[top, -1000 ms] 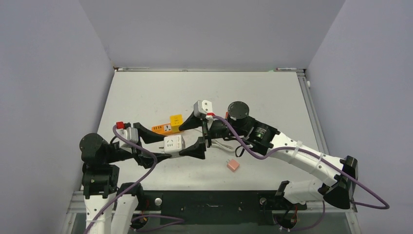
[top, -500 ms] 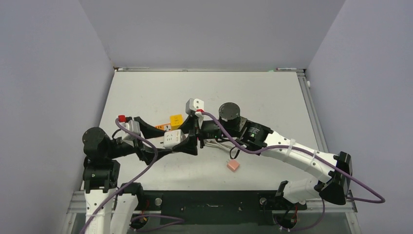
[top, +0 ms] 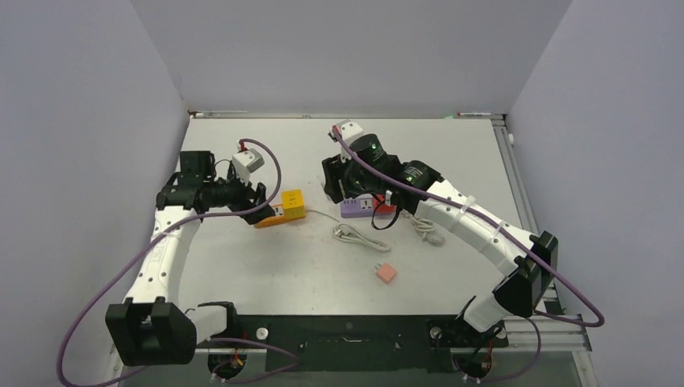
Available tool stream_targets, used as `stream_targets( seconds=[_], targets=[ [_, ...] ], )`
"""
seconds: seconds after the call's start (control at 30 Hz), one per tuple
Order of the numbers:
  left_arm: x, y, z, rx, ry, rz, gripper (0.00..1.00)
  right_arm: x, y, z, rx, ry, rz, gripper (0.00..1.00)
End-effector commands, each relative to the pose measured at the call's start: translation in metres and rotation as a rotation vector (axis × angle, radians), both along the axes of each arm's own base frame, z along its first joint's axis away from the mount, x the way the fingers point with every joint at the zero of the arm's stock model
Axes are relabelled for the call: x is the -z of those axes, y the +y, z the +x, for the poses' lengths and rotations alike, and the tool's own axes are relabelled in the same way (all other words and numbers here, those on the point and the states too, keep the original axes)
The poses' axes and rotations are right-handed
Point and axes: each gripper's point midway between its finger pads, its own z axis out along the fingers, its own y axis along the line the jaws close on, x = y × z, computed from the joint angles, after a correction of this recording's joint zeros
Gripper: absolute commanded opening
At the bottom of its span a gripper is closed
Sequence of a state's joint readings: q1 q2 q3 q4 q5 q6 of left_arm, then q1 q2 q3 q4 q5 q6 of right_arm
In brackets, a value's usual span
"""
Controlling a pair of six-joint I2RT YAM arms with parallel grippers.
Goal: Insert the plug
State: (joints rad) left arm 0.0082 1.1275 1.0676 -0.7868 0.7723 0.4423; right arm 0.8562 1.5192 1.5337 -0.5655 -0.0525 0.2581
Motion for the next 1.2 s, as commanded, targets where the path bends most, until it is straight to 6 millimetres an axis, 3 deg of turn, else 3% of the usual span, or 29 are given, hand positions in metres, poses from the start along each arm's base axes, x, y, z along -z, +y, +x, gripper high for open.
stream_targets(
  seconds=[0.0, 0.13, 0.4, 0.57, 0.77, 0.83, 1.17],
  targets=[
    [0.019, 0.024, 0.023, -0.042, -0.01, 0.157, 0.7, 0.002, -0.027, 0.001, 0.138, 0.041, -0.051, 0.05],
    [0.045, 0.035, 0.048, -0.044, -0.035, 0.225, 0.46, -0.001, -0.033, -0.001, 0.158, 0.059, -0.037, 0.05],
    [0.099, 0.05, 0.093, -0.075, 0.078, 0.302, 0.33, -0.009, -0.033, -0.007, 0.158, 0.086, 0.015, 0.05],
    [0.128, 0.058, 0.111, -0.115, 0.173, 0.336, 0.22, -0.007, -0.031, -0.007, 0.161, 0.103, 0.034, 0.05],
    [0.148, 0.053, 0.109, -0.097, 0.206, 0.315, 0.19, 0.002, -0.026, -0.003, 0.161, 0.132, 0.019, 0.05],
    [0.155, 0.04, 0.103, -0.057, 0.209, 0.319, 0.18, 0.003, -0.022, -0.003, 0.145, 0.144, 0.021, 0.05],
    [0.184, 0.034, 0.068, 0.013, 0.305, 0.318, 0.05, 0.011, -0.009, 0.015, 0.078, 0.211, 0.0, 0.05]
  ],
)
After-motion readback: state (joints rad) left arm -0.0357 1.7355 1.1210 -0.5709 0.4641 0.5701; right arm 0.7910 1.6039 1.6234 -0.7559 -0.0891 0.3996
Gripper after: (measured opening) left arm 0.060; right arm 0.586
